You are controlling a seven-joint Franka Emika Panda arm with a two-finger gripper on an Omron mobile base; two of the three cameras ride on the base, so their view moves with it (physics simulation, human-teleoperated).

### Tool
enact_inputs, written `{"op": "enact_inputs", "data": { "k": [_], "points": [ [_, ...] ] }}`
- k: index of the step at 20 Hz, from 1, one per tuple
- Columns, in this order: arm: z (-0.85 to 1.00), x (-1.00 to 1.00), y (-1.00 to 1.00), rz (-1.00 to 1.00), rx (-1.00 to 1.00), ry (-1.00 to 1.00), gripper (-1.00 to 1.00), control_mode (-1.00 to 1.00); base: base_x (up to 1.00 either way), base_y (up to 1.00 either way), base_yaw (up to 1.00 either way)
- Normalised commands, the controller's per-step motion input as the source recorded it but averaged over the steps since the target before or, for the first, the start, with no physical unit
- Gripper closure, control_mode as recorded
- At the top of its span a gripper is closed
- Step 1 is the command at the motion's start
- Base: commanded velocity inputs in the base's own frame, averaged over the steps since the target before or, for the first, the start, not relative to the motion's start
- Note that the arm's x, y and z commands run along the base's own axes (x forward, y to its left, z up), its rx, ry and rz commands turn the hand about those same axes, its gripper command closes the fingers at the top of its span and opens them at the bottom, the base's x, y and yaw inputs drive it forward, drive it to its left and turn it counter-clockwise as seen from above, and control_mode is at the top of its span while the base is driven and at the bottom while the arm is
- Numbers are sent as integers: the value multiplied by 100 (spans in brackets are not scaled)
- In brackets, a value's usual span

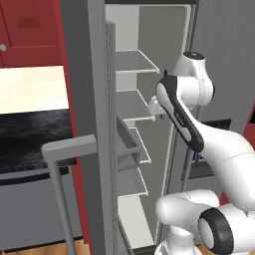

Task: Retrieve the fish from the fridge and place it on the cutting board.

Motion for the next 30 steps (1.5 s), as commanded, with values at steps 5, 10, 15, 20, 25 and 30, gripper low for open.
{"op": "enact_inputs", "data": {
  "k": [5, 10, 15, 20, 25, 30],
  "points": [
    [-26, -7, 15, 0, 2, 0, -100, -100, 0, 0, 0],
    [-77, -27, 30, 0, 9, 0, -100, -100, 0, 0, 0],
    [-69, -31, 6, 0, 7, 11, -100, -100, 0, 0, 0],
    [-69, -7, 19, -1, 5, 2, -100, -100, 0, 0, 0],
    [-6, 32, 23, -7, 0, -2, -100, -100, 0, 0, 0],
    [-5, 55, 16, -8, -1, 0, -100, -100, 0, 0, 0]
  ]
}}
